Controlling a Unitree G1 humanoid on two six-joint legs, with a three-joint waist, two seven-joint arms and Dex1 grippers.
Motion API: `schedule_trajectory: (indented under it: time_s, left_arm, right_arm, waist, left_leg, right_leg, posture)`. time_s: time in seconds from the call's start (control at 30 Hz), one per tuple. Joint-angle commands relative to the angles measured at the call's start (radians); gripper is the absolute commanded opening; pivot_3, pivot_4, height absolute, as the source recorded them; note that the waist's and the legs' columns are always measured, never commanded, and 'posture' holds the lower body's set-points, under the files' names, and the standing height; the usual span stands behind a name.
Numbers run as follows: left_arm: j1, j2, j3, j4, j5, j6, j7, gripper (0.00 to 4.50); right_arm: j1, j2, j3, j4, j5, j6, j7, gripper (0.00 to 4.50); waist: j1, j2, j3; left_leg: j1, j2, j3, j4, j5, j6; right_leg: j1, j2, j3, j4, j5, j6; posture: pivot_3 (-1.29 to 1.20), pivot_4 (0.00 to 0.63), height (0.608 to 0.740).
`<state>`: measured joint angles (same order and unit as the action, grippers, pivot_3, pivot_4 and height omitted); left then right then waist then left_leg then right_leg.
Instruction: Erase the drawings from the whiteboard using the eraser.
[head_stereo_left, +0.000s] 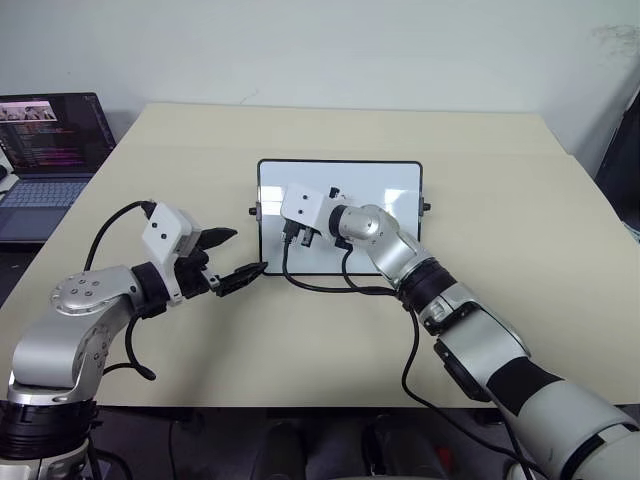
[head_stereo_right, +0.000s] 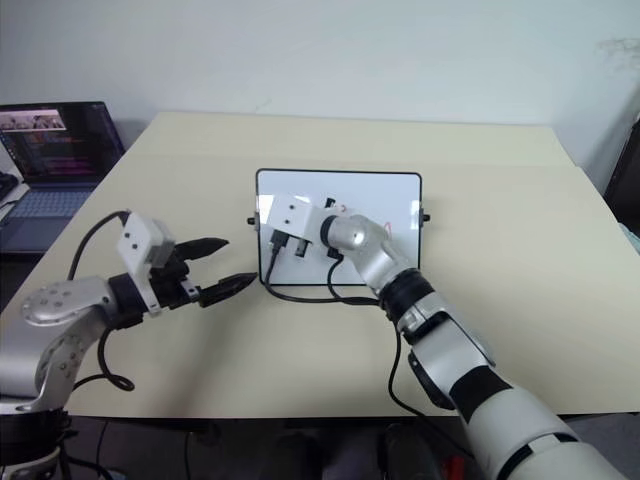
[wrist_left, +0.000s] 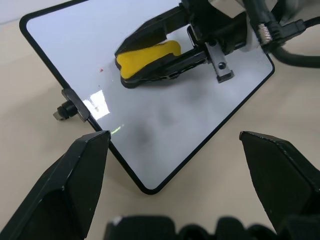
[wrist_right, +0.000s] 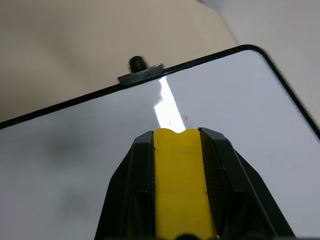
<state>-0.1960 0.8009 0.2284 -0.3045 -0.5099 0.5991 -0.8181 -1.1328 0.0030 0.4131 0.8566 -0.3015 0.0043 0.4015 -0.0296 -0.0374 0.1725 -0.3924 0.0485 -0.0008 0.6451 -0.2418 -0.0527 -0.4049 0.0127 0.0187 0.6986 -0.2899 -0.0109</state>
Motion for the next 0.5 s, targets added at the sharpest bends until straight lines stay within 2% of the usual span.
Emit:
schedule_trajectory:
  time_s: [0.03,0.37,0.5]
  left_arm:
    - [-0.014,0.002,0.005,-0.017,-0.002,-0.019,-0.002,4.50]
    - [-0.010,0.007,0.009,-0.024,0.002,-0.015,-0.003,4.50]
    - [-0.010,0.011,0.021,-0.014,0.005,-0.015,0.002,4.50]
  right_arm:
    - [-0.026,-0.040,-0.021,0.055,-0.033,0.008,-0.051,0.97]
    - [0.067,-0.031,0.043,-0.039,-0.012,0.082,0.221,0.97]
    - [0.049,0.000,0.005,-0.043,-0.013,0.060,0.149,0.97]
  waist:
    - [0.000,0.000,0.000]
    - [-0.003,0.000,0.000]
    - [-0.004,0.000,0.000]
  left_leg:
    - [0.000,0.000,0.000,0.000,0.000,0.000]
    - [0.000,0.000,0.000,-0.001,0.000,0.000]
    - [0.001,0.001,0.000,-0.001,0.000,0.000]
  right_leg:
    - [0.000,0.000,0.000,0.000,0.000,0.000]
    - [0.000,0.000,0.000,-0.001,0.000,0.000]
    - [0.000,0.001,0.000,0.000,0.000,0.000]
  posture:
    - [0.00,0.150,0.740]
    - [0.00,0.150,0.740]
    - [0.00,0.150,0.740]
